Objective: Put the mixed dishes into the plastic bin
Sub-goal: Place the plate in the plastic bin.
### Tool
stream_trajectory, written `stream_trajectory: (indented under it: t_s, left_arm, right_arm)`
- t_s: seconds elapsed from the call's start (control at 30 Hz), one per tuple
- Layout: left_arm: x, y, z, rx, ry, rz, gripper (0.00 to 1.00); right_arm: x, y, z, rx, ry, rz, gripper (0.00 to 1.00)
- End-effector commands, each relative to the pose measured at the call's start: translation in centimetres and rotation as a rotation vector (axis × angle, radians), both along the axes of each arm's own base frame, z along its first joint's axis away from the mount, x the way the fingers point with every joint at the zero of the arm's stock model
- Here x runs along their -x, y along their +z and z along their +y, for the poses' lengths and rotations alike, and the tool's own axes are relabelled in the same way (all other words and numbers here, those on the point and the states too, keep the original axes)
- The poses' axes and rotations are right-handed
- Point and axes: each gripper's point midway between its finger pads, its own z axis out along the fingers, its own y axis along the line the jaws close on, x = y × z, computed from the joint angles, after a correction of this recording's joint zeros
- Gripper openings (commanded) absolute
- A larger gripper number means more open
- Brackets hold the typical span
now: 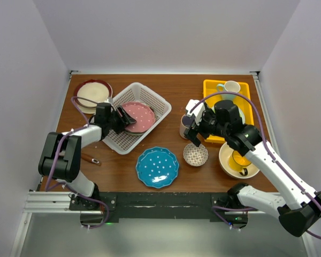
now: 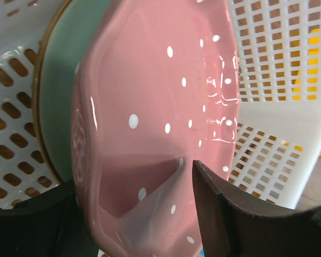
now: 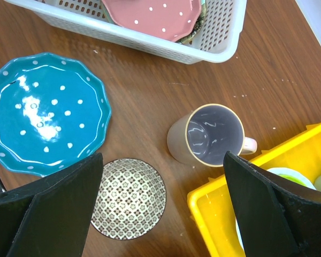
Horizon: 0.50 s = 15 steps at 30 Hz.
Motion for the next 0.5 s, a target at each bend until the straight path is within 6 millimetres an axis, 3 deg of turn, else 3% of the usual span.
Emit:
stream_trajectory:
  t_s: [0.0, 0.37, 0.47]
  left_arm:
    - [-2.3, 3.8, 0.6, -0.074, -0.007, -0.133, 0.66]
    - [-2.3, 3.7, 1.7, -0.150, 0.002, -0.124, 0.70]
    - [-2.2, 4.1, 2.0, -0.174, 0.011, -0.135, 0.75]
  right_arm:
    - [-0.1, 0.6, 0.5, -0.034, 0.012, -0.004, 0.98]
    - [-0.1, 0.5, 0.6, -0.036, 0.016, -0.001, 0.98]
    - [-0.1, 0.5, 0.6, -0.038, 0.017, -0.001, 0.98]
